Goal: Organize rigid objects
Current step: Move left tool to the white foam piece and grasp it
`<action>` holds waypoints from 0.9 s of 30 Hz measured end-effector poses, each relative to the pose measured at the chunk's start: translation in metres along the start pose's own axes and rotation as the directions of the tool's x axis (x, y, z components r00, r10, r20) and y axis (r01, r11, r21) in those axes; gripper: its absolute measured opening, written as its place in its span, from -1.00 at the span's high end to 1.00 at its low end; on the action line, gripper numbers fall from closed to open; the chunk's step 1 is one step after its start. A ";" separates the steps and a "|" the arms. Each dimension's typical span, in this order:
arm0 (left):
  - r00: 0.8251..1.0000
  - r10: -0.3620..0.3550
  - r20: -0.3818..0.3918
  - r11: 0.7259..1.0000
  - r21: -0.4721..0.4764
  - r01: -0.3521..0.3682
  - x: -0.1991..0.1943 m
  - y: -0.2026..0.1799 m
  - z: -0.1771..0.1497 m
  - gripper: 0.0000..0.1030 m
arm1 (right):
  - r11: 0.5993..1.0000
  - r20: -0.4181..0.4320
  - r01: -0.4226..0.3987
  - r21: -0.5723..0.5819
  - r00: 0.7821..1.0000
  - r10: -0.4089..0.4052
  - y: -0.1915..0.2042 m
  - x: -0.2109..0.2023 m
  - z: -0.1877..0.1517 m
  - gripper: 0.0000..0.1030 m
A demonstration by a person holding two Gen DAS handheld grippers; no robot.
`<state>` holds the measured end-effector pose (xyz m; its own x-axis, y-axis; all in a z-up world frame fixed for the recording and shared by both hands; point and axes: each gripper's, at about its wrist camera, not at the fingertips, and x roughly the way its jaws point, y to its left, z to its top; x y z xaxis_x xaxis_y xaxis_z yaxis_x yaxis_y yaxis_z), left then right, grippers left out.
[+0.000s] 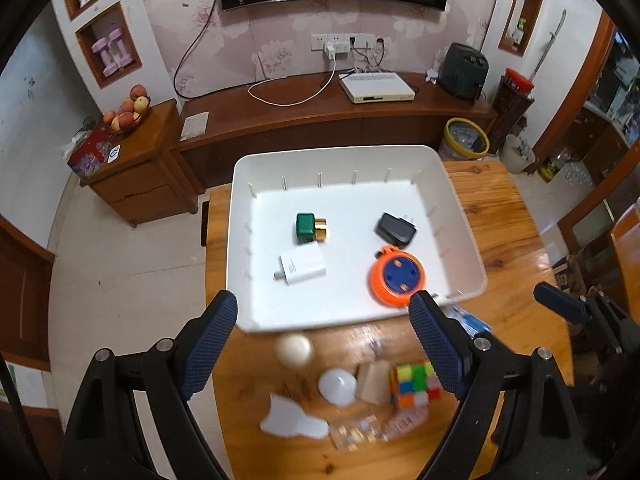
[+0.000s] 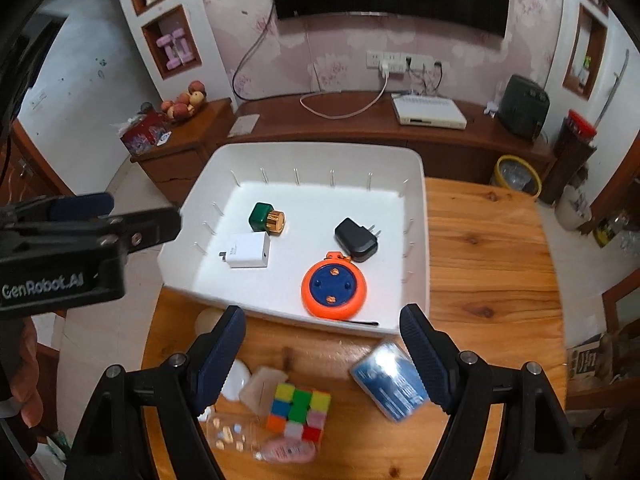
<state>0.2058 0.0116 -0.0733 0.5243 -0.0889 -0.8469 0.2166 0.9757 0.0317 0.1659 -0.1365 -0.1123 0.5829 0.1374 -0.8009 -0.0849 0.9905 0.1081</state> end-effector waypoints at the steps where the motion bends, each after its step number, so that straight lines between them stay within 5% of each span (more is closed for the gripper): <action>1: 1.000 0.001 0.004 1.000 -0.004 -0.001 -0.006 -0.001 -0.004 -0.74 | 1.000 0.005 -0.002 -0.005 1.000 0.002 -0.001 -0.007 -0.003 -0.55; 16: 0.994 0.063 0.093 0.997 -0.040 -0.059 -0.070 -0.011 -0.071 -0.74 | 0.996 0.091 -0.033 -0.080 0.995 0.040 -0.014 -0.073 -0.036 -0.55; 27: 0.995 0.098 0.001 0.988 -0.124 -0.097 -0.046 0.011 -0.119 -0.74 | 0.992 0.020 -0.059 -0.110 0.998 0.061 -0.011 -0.055 -0.078 -0.55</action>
<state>0.0863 0.0505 -0.0972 0.5434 0.0067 -0.8395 0.0613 0.9970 0.0476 0.0715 -0.1552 -0.1159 0.5929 0.1980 -0.7806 -0.2072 0.9742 0.0897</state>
